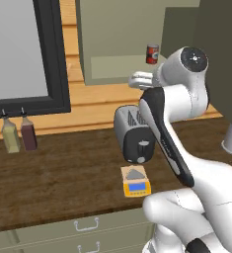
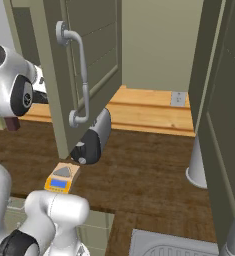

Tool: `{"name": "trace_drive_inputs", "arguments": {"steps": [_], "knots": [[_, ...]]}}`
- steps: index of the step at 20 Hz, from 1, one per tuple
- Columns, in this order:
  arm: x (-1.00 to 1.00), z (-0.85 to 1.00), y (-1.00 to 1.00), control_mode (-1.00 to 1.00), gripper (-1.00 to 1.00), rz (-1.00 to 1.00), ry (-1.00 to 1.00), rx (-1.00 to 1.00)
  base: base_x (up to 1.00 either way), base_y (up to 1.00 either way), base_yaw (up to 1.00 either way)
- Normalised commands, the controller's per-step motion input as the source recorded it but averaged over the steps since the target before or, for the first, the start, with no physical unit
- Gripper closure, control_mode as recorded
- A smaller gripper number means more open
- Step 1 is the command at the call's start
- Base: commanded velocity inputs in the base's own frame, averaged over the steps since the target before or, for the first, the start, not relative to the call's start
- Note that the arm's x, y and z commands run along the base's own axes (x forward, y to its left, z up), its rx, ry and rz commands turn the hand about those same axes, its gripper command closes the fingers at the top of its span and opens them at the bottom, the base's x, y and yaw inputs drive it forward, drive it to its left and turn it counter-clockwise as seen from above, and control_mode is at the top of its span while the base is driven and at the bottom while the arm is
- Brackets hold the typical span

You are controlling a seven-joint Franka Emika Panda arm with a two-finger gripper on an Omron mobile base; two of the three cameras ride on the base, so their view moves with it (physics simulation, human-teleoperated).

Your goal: Pick the canned food and place it on the digital scale for weighing, and close the cabinet.

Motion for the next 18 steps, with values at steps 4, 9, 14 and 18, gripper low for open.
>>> {"name": "trace_drive_inputs", "arguments": {"steps": [4,9,14,18], "knots": [[-1.0,-0.42,0.01,-1.0,1.0,0.07,0.13,0.0,0.0,0.0,0.0],[-0.63,-0.96,0.0,-1.0,1.0,0.1,0.11,-0.01,0.0,0.0,0.0],[-0.24,-0.97,0.14,-1.0,1.0,0.16,0.09,-0.08,0.0,0.0,0.0],[0.04,-0.69,0.1,-1.0,1.0,0.27,0.01,-0.03,0.0,0.0,0.0]]}}
